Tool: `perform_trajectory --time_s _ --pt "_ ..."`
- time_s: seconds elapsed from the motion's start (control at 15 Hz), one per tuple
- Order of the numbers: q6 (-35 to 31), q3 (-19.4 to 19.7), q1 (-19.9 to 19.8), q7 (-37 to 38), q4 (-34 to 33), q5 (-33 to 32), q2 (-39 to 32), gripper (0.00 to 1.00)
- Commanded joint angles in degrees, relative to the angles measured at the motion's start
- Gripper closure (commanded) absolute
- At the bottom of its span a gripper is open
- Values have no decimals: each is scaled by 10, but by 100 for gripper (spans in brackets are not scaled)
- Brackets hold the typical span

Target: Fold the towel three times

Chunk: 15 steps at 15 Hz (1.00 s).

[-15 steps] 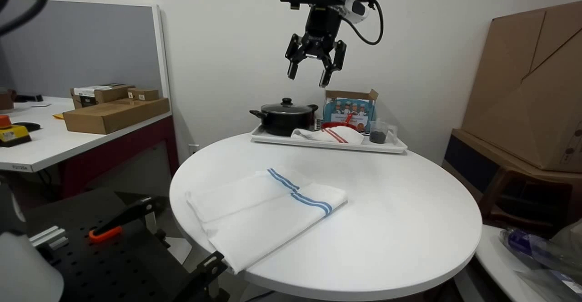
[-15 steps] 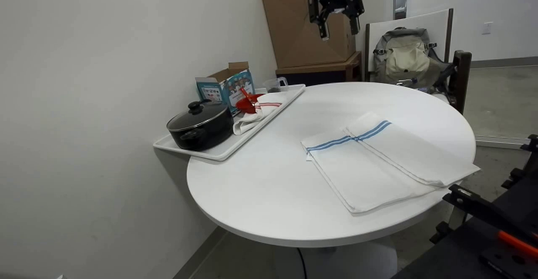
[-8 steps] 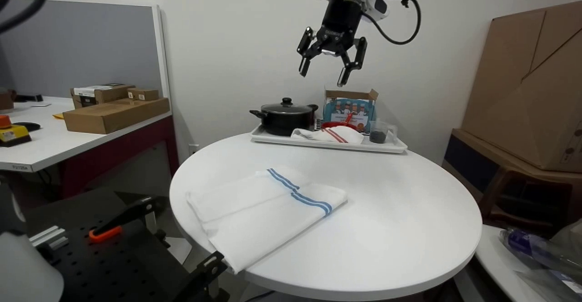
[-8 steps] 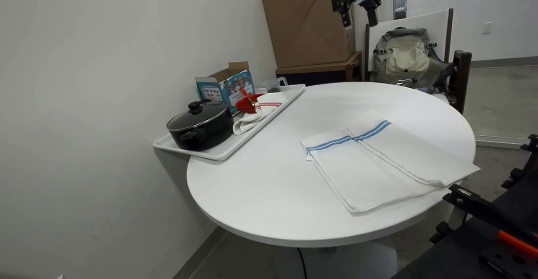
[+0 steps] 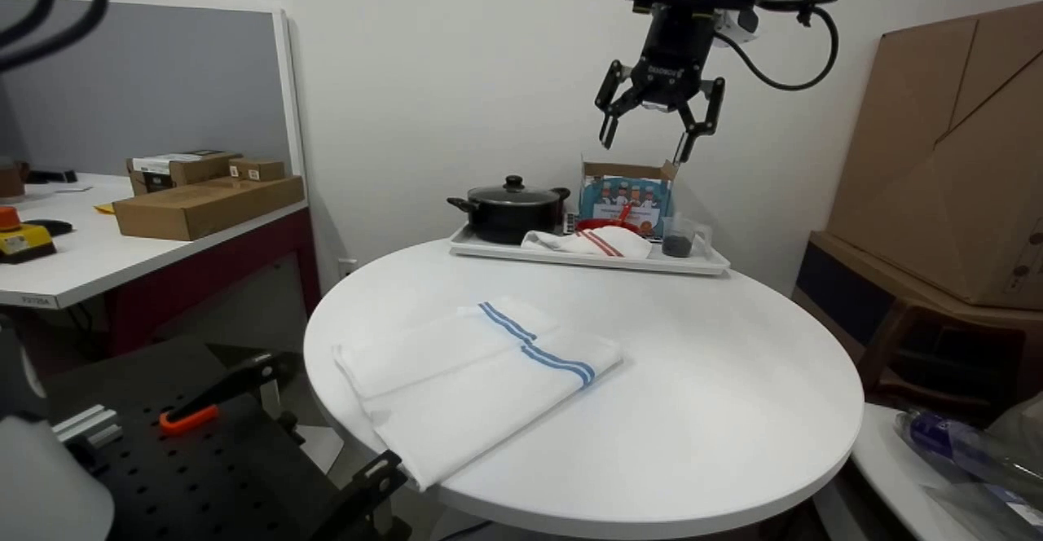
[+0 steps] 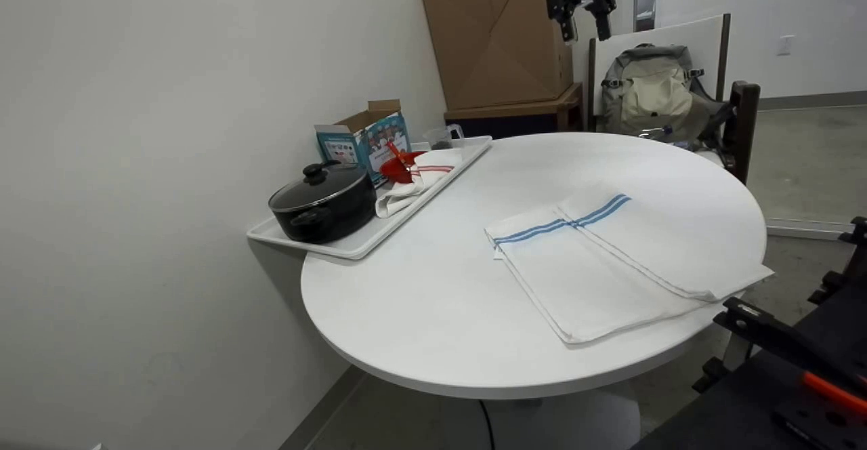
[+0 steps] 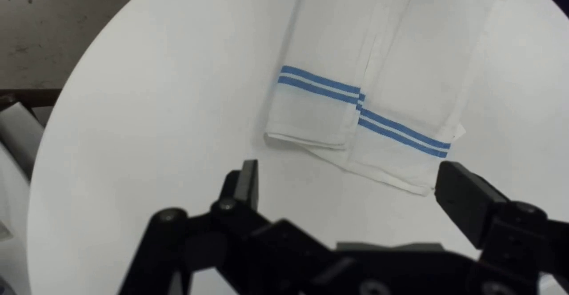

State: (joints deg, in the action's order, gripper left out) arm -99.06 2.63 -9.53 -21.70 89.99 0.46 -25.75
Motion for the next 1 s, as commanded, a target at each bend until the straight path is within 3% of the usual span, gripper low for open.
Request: perform_trajectory --time_s 0.0,0.47,0.67,0.93 --pt "30 -5 -10 -9 -113 7 -97 0" --pt "-19 -9 36 130 -235 -4 -196 0" --pt "-56 -7 73 201 -232 -14 -212 0" --pt "-101 -5 121 272 -176 -29 -213 0"
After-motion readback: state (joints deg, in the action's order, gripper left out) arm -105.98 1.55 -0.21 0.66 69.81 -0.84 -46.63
